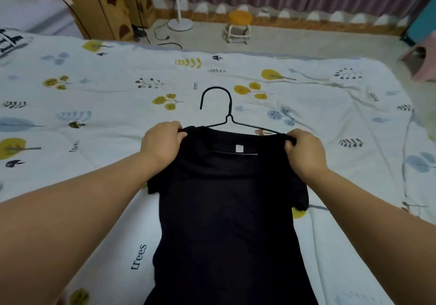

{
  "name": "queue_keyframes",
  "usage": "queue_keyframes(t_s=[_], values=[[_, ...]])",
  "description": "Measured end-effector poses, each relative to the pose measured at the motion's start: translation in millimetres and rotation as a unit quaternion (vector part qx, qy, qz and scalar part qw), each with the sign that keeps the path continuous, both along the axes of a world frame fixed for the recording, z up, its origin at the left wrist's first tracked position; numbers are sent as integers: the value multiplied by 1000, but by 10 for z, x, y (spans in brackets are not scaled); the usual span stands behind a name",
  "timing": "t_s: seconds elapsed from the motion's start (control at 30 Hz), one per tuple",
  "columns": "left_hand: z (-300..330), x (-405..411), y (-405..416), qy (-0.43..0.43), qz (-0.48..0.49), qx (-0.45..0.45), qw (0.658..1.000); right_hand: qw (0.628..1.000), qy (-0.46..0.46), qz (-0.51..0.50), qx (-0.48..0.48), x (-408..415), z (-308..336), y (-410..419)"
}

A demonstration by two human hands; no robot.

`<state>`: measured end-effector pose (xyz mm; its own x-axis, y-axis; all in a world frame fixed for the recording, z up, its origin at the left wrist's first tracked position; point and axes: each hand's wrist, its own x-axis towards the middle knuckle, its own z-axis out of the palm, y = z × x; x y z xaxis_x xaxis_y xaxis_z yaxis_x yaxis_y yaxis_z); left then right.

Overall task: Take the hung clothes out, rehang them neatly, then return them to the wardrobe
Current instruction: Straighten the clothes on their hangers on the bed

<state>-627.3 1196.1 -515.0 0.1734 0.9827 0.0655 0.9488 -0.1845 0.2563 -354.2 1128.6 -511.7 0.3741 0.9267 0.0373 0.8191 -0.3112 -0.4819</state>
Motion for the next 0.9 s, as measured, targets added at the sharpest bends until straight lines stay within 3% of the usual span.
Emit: queue_keyframes(t_s=[0.1, 0.4, 0.67, 0.9], values=[[-263, 35, 87, -28, -14, -66, 997, 1000, 21, 10, -20, -26, -257, 25], [-449, -66, -434, -9, -40, -117, 992, 991, 8, 75, -114, -204, -418, -469], [156, -271, -1180, 8, -58, -147, 987, 981, -7, 145, -130, -545, 158, -1130], [856, -652, -1956, 62, -60, -231, 969, 955, -52, 266, -118, -924, 942, -1729]])
